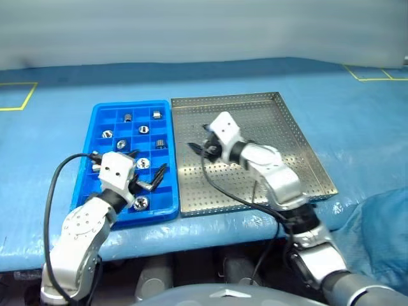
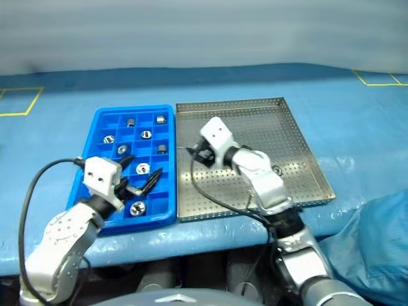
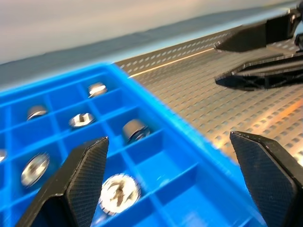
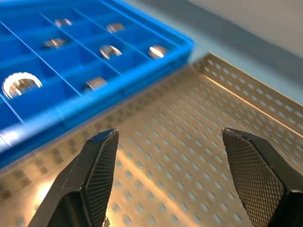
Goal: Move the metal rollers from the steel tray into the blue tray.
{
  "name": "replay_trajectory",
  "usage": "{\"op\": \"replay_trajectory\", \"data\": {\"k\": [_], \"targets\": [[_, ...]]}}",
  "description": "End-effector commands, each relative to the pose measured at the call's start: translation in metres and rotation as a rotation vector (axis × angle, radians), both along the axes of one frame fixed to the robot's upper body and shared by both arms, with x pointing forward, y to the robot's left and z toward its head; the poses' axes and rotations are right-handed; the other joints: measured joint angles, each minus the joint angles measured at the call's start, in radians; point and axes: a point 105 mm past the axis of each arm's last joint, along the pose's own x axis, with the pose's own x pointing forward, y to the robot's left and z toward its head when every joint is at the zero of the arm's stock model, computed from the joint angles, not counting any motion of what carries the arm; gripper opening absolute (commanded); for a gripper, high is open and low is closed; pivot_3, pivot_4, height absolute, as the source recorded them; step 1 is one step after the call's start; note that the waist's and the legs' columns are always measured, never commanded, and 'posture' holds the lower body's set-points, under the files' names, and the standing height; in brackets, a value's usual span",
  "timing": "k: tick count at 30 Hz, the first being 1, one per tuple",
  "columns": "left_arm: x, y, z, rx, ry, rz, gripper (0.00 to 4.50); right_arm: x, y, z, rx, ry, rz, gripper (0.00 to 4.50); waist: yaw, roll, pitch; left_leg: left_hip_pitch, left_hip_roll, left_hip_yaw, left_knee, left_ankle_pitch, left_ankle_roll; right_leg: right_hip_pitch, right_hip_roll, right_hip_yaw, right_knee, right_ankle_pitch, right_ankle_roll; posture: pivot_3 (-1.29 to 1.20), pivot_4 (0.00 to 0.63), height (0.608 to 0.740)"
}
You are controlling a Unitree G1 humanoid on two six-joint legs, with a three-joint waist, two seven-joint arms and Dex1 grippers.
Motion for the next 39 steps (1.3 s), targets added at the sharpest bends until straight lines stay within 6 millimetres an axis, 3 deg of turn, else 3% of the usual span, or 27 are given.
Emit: {"op": "replay_trajectory", "data": {"k": [1,5,14,22,24,27,31,36,39], "targets": [[0.006,-0.017,0.003,-0.009,-0.014,-0.094,4.50,-0.002,-0.044,0.014,-0.061,-0.059,-0.189,3.66,-0.012,0.001,0.000,0.000,0.000,0.000,0.000,0.000,0.000,0.000,0.000,0.000,0.000,0.000,0.000,-0.14,0.150,0.740],[0.011,-0.024,0.001,0.000,-0.008,-0.136,4.50,-0.005,-0.061,-0.002,0.013,0.035,-0.303,3.66,-0.062,0.001,0.000,0.001,0.000,0.002,0.000,0.000,0.000,0.000,0.001,0.004,0.000,0.000,0.001,-0.18,0.150,0.740],[0.013,-0.028,0.003,0.013,-0.011,-0.166,4.50,-0.002,-0.097,-0.037,-0.057,0.114,-0.528,3.66,-0.114,0.001,-0.001,0.002,-0.001,0.005,0.002,0.000,0.001,0.000,0.001,0.008,0.000,0.002,0.005,-0.20,0.150,0.740],[0.011,-0.025,0.000,0.025,0.001,-0.148,4.50,-0.002,-0.102,-0.057,-0.017,0.212,-0.577,3.66,-0.131,0.001,-0.001,0.002,-0.001,0.006,0.001,0.000,0.001,0.000,0.001,0.010,0.000,0.002,0.005,-0.18,0.150,0.740],[0.011,-0.024,0.000,0.026,-0.001,-0.142,4.50,0.000,-0.102,-0.057,0.011,0.216,-0.582,3.66,-0.132,0.001,0.000,0.002,-0.001,0.006,0.001,0.000,0.001,0.000,0.001,0.010,0.000,0.002,0.005,-0.18,0.150,0.740],[0.011,-0.022,-0.001,0.029,0.002,-0.131,4.50,0.001,-0.100,-0.057,0.034,0.222,-0.574,3.11,-0.133,0.001,-0.001,0.002,-0.001,0.007,0.001,0.000,0.001,0.000,0.001,0.010,0.000,0.003,0.006,-0.17,0.150,0.740],[0.010,-0.018,-0.002,0.031,0.004,-0.115,4.50,0.004,-0.096,-0.050,0.048,0.195,-0.562,1.87,-0.132,0.001,-0.001,0.002,-0.001,0.007,0.001,0.000,0.001,0.000,0.001,0.011,0.000,0.003,0.006,-0.17,0.150,0.740],[0.009,-0.009,-0.008,0.069,0.027,-0.076,4.50,0.006,-0.082,-0.035,0.097,0.143,-0.499,1.87,-0.133,0.001,0.000,0.003,-0.001,0.007,0.001,0.000,0.001,0.000,0.001,0.011,0.000,0.003,0.006,-0.16,0.150,0.740],[0.007,0.008,-0.008,0.095,0.042,-0.018,4.50,0.000,-0.047,-0.012,0.187,0.110,-0.328,1.87,-0.134,0.001,0.000,0.003,0.000,0.008,0.000,-0.001,0.001,-0.001,0.002,0.012,0.000,0.003,0.006,-0.14,0.150,0.740]]}}
